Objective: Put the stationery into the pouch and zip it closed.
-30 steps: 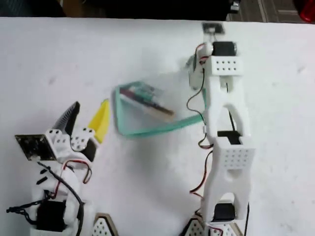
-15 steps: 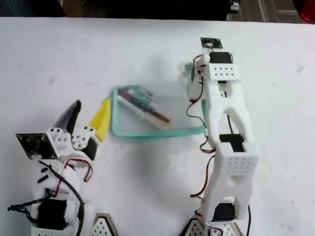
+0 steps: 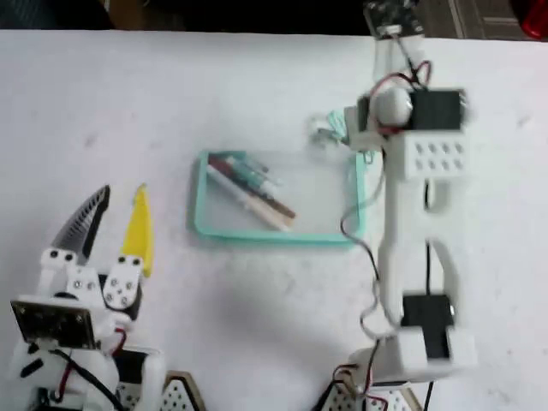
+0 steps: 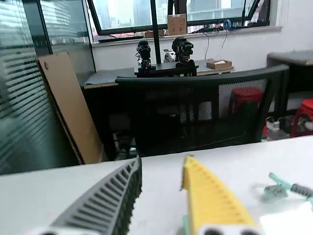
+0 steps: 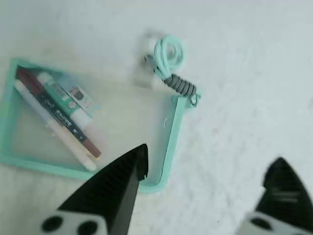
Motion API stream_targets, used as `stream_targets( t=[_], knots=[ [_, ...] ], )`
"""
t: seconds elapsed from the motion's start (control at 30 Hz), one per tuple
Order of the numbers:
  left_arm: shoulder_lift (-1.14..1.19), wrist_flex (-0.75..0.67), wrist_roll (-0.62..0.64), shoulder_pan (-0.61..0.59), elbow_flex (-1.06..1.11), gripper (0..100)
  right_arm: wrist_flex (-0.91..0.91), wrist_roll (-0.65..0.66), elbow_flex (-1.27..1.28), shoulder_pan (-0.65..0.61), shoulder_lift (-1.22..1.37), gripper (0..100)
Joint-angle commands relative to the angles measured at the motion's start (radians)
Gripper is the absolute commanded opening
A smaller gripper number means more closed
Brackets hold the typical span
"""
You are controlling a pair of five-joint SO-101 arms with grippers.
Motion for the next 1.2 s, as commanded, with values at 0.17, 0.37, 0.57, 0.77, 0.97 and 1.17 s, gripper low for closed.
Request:
stream_targets(
  t=[0.17,0.37,0.57,0.77,0.97,1.17],
  knots=[
    [0.499,0.385,-0.206,0.004,-0.446,2,0.024,0.018,-0.035,0.018,-0.4,7.4],
    [0.739,0.586,-0.204,-0.007,-0.652,2,0.024,0.012,0.137,0.01,-0.714,1.6],
    [0.613,0.64,-0.101,-0.042,-0.695,2,-0.002,0.018,0.439,0.008,-1.076,2.3],
    [0.407,0.569,-0.058,-0.107,-0.629,2,-0.153,0.018,0.746,0.008,-1.371,2.4],
    [0.159,0.358,-0.058,-0.104,-0.278,2,-0.325,0.018,1.094,0.008,-1.652,2.4],
    [-0.008,0.14,-0.058,-0.108,0.002,2,-0.498,0.02,1.343,0.01,-1.767,2.5]
  ],
)
